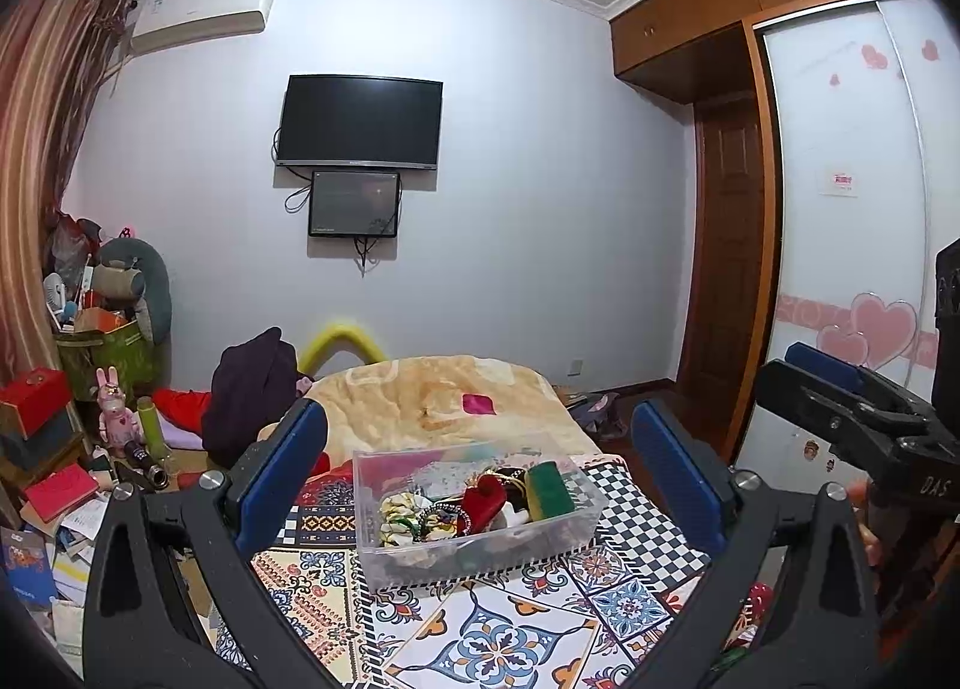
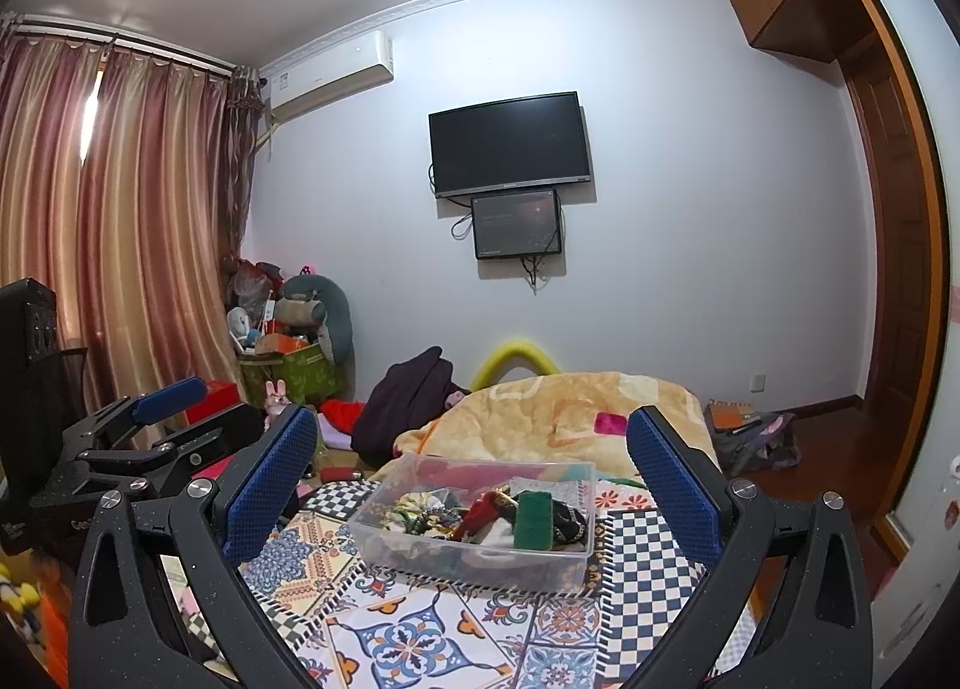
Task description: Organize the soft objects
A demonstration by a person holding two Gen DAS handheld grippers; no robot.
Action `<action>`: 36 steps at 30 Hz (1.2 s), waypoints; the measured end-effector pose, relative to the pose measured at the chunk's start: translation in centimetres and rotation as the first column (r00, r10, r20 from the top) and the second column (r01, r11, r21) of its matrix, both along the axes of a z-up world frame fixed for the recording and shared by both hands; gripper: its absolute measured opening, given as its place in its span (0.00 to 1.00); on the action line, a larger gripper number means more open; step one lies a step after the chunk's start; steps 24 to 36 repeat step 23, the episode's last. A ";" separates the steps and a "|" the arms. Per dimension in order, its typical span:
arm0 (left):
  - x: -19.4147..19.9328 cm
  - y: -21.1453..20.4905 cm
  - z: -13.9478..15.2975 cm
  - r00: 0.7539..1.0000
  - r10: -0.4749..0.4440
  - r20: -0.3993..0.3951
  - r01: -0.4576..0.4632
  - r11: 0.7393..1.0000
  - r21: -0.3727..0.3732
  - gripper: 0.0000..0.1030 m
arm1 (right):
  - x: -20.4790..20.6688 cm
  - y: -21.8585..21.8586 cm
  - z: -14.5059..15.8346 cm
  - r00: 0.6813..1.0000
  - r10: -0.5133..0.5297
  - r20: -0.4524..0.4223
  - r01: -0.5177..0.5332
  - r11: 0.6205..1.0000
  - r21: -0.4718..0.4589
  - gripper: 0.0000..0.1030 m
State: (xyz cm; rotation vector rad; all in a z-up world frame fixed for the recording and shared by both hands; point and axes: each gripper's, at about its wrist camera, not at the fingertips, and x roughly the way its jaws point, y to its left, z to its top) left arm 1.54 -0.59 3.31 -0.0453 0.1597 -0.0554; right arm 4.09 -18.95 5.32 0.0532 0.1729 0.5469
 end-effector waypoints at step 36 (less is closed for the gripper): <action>-0.2 0.0 0.4 1.000 -0.019 -0.008 0.019 1.000 -0.020 1.00 | 0.2 -0.1 0.0 1.000 0.005 -0.007 -0.005 1.000 -0.010 1.00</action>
